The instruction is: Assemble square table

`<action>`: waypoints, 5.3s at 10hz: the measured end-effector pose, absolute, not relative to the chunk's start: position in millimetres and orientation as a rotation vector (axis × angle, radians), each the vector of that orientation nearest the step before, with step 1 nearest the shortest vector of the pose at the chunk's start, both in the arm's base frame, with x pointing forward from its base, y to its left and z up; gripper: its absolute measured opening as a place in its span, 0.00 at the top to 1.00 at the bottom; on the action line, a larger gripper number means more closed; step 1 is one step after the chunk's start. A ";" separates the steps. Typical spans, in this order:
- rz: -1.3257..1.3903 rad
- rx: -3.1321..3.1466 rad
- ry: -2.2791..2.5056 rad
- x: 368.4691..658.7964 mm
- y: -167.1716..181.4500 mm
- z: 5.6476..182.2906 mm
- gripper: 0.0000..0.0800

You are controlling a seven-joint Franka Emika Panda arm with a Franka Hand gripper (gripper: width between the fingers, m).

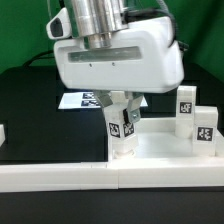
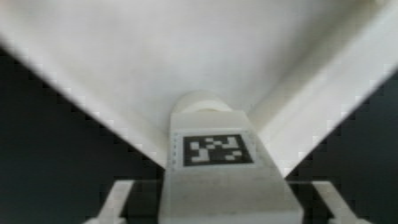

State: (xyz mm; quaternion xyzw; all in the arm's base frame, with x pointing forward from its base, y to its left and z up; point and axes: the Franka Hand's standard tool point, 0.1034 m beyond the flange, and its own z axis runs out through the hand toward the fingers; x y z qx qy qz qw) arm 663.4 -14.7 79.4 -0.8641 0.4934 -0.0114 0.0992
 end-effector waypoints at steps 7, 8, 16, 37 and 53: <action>0.103 -2.088 2.019 665.3 -7.7 76.9 0.55; 0.077 -2.233 1.867 664.5 -8.4 75.9 0.55; -0.063 -2.951 0.497 663.8 -10.9 75.2 0.19; 0.003 -2.633 1.307 665.8 -3.6 69.9 0.19; -0.095 -2.973 0.653 669.0 -8.6 70.0 0.64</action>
Offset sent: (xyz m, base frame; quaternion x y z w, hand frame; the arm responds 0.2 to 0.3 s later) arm 0.0407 0.0229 0.0081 0.0295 -0.0062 0.3098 0.9503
